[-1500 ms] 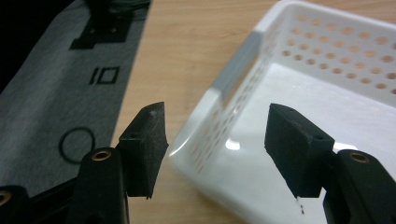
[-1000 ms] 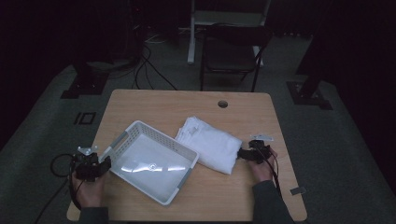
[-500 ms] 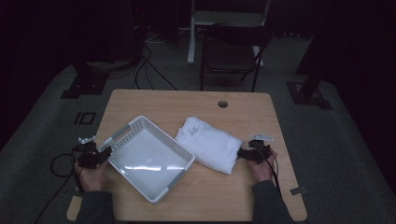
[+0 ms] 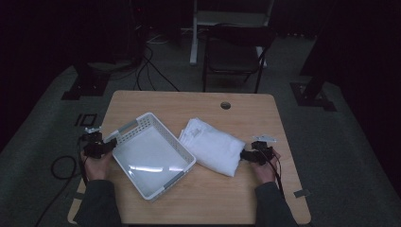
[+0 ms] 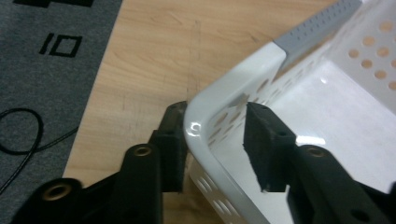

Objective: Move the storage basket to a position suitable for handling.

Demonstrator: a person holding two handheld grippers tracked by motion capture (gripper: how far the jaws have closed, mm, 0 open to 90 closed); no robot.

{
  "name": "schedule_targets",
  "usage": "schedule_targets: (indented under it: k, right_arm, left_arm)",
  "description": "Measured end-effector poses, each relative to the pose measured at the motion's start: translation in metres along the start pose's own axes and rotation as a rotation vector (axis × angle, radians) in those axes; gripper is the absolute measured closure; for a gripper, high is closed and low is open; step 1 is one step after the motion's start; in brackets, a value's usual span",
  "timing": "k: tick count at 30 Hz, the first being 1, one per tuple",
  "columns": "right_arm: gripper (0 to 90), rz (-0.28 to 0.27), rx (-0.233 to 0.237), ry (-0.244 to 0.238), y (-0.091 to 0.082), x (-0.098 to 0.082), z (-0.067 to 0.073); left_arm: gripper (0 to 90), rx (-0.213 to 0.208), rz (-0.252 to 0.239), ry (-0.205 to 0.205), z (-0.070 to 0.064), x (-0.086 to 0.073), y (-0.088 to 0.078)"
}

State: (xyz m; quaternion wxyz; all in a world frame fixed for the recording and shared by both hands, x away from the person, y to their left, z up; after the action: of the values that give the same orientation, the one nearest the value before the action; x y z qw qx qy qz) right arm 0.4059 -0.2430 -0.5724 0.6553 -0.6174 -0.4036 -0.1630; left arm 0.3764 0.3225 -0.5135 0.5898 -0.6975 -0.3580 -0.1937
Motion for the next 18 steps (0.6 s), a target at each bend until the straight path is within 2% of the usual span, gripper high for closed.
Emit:
schedule_targets:
  k: [2,5,7,11,13,14,18]
  right_arm:
    - [16.1,0.0,0.0,0.001,0.0,0.0,0.0]
    - [16.0,0.0,-0.001,0.001,0.0,0.0,0.0]
    - [16.0,0.0,-0.001,0.001,0.0,0.0,0.0]
    - [16.0,0.0,-0.003,0.002,0.0,0.0,0.0]
    - [16.0,0.0,-0.003,0.003,0.0,0.0,0.0]
    - [16.1,0.0,-0.003,0.003,0.0,0.0,0.0]
    - [16.0,0.0,-0.004,0.003,0.0,0.0,0.0]
  left_arm:
    - [47.2,-0.002,-0.019,0.008,-0.005,0.0,-0.009]
    - [36.6,0.025,-0.038,0.073,-0.017,-0.005,-0.029]
    - [35.1,0.006,-0.055,0.108,-0.026,-0.01,-0.044]
    - [33.3,-0.004,-0.077,0.112,-0.042,-0.027,-0.069]
    - [32.3,-0.002,-0.065,0.123,-0.049,-0.041,-0.075]
    - [32.3,-0.009,-0.064,0.116,-0.051,-0.047,-0.077]
    - [33.2,-0.01,-0.008,0.135,-0.06,-0.069,-0.08]
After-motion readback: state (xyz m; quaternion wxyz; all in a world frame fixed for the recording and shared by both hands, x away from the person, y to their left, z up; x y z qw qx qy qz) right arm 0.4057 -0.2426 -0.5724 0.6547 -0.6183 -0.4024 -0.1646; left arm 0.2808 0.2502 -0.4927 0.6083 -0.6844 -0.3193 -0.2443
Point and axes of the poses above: each handheld gripper's, and its own axes: y roughly forward along the jaws, x roughly out of its top, z roughly to its left, the point moved 2 cm from there along y, roughly forward along the jaws, and after that the axes turned 7 degrees about -y, right-handed, at the moved point
